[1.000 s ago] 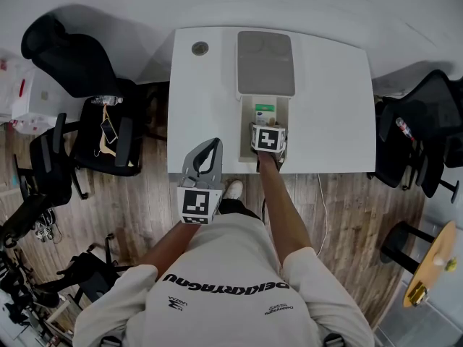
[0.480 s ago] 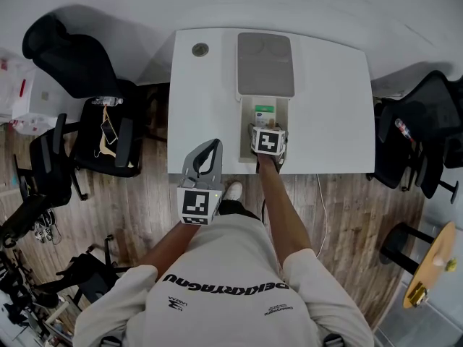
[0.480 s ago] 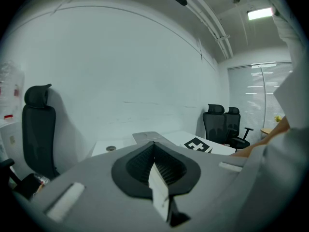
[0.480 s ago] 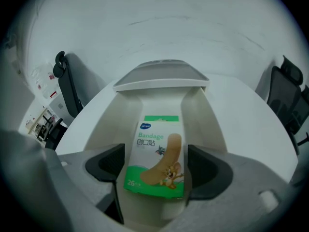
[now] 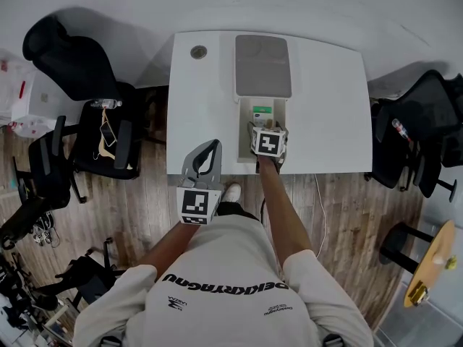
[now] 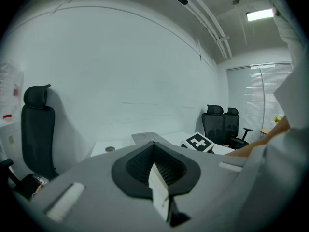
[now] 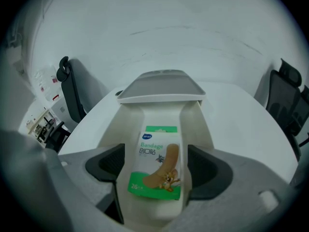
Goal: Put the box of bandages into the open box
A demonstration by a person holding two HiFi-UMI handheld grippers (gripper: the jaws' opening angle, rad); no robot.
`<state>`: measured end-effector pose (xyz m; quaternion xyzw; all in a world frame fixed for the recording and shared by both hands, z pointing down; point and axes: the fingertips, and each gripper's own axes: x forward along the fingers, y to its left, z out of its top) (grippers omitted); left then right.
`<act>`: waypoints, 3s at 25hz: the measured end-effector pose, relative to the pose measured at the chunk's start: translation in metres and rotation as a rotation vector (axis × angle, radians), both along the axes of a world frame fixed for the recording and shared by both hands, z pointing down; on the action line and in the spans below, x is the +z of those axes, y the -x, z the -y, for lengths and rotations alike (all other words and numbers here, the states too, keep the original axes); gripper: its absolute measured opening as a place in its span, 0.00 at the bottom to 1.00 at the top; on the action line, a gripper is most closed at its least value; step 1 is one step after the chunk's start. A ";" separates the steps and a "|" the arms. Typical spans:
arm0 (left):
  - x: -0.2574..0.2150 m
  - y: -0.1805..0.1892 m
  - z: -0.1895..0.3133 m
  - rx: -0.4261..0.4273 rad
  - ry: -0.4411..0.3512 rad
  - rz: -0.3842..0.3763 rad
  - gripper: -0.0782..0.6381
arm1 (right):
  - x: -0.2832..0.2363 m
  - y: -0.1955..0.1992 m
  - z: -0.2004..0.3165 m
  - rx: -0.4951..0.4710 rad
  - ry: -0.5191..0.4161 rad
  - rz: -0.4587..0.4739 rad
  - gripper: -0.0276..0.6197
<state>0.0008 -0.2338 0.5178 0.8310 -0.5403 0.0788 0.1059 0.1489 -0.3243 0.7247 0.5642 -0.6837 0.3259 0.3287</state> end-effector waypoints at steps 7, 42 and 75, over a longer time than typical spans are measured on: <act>-0.006 -0.002 -0.003 0.013 -0.012 -0.003 0.11 | -0.015 0.001 0.000 0.000 -0.046 0.019 0.65; -0.042 0.007 -0.043 0.071 -0.093 -0.016 0.11 | -0.113 0.012 -0.041 0.026 -0.349 0.114 0.46; -0.068 0.013 -0.068 0.125 -0.166 -0.012 0.11 | -0.201 0.050 -0.111 -0.077 -0.606 0.141 0.21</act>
